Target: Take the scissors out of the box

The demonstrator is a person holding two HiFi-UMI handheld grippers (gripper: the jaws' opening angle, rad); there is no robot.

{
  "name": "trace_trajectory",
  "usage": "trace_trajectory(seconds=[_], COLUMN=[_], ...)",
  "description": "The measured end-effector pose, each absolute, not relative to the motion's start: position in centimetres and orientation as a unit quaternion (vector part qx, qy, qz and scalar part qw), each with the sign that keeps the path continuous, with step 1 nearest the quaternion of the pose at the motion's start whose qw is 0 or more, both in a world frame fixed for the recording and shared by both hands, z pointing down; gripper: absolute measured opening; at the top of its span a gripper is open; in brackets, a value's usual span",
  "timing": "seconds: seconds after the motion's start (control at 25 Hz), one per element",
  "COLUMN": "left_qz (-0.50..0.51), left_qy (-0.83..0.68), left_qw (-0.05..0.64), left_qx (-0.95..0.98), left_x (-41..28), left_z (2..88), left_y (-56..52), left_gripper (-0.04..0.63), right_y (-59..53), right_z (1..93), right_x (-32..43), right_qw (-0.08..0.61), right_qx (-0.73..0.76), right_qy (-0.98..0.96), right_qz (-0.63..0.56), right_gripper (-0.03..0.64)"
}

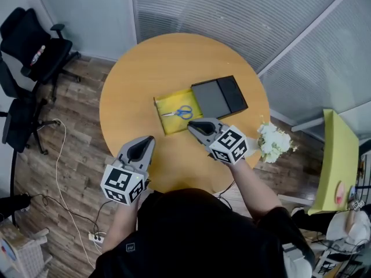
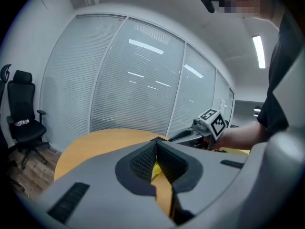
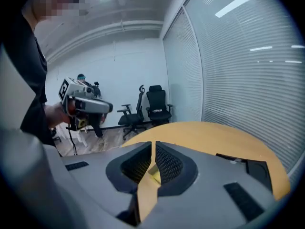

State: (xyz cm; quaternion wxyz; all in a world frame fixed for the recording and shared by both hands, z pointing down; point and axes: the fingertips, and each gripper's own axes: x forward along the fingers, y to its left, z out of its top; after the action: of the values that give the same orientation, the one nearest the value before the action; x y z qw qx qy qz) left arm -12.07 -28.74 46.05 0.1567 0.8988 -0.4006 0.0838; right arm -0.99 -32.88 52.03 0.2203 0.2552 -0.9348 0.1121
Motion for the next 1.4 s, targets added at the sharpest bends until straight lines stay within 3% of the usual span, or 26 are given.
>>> trace_trajectory(seconds=[0.48, 0.72, 0.88, 1.4], left_qz=[0.088, 0.09, 0.094, 0.089], left_qy=[-0.392, -0.39, -0.392, -0.413], left_qw=[0.184, 0.202, 0.214, 0.237], left_qx=[0.897, 0.894, 0.89, 0.875], left_x=[-12.5, -12.5, -12.8, -14.0], left_z=[49.2, 50.8, 51.8, 53.6], left_y=[-32.8, -33.3, -33.2, -33.3], left_gripper=[0.014, 0.014, 0.015, 0.014], right_y=[-39.5, -42.5, -43.3, -43.6], right_z=[59.1, 65.2, 68.0, 75.7], right_x=[-0.8, 0.2, 0.2, 2.4], right_qw=[0.352, 0.451, 0.504, 0.682], right_qx=[0.211, 0.182, 0.15, -0.011], right_qy=[-0.908, -0.872, -0.849, -0.731], right_qz=[0.091, 0.066, 0.06, -0.019], right_gripper=[0.04, 0.044, 0.13, 0.133])
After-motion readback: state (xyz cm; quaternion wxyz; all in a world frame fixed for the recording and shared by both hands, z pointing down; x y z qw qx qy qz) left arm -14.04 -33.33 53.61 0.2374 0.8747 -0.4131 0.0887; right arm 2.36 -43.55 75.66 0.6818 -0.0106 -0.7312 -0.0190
